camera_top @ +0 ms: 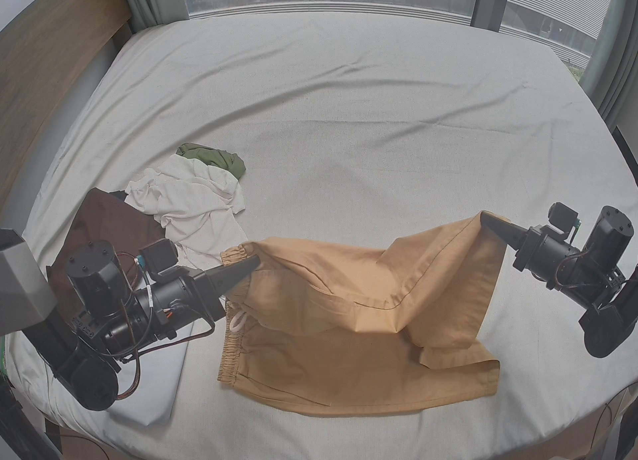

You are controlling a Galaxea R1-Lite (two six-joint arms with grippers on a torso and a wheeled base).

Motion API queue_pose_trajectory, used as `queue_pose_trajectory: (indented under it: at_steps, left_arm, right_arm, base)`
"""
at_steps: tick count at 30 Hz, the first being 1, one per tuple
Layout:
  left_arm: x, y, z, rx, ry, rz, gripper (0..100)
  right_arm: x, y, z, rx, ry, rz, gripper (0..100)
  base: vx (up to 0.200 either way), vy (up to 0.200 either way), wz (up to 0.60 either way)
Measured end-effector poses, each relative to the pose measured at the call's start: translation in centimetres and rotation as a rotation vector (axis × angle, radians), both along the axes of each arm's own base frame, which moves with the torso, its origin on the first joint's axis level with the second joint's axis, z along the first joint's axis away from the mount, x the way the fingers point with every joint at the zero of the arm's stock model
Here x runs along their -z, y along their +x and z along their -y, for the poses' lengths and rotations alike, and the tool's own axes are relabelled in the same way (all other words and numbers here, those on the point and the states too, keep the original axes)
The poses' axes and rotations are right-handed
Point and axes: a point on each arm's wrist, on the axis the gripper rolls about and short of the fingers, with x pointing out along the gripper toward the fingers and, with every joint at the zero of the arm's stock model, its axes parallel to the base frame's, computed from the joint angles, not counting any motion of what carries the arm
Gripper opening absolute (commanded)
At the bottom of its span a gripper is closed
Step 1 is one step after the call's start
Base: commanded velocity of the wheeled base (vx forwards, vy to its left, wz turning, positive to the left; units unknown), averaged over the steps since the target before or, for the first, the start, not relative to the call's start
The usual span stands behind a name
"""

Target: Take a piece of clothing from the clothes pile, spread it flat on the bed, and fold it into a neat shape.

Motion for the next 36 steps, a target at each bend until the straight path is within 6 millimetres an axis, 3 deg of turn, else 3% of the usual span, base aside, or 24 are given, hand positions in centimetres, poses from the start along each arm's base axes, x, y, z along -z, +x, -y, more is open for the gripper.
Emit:
queue_pose_trajectory:
  at_steps: [36]
  left_arm:
    - [-3.9,0.4,-1.8,-0.062,-0.107,0.096,0]
  right_arm:
    - [-3.8,-0.6,2.9,0.073,0.008,0.145,0]
  base:
    - [0.0,0.0,0.0]
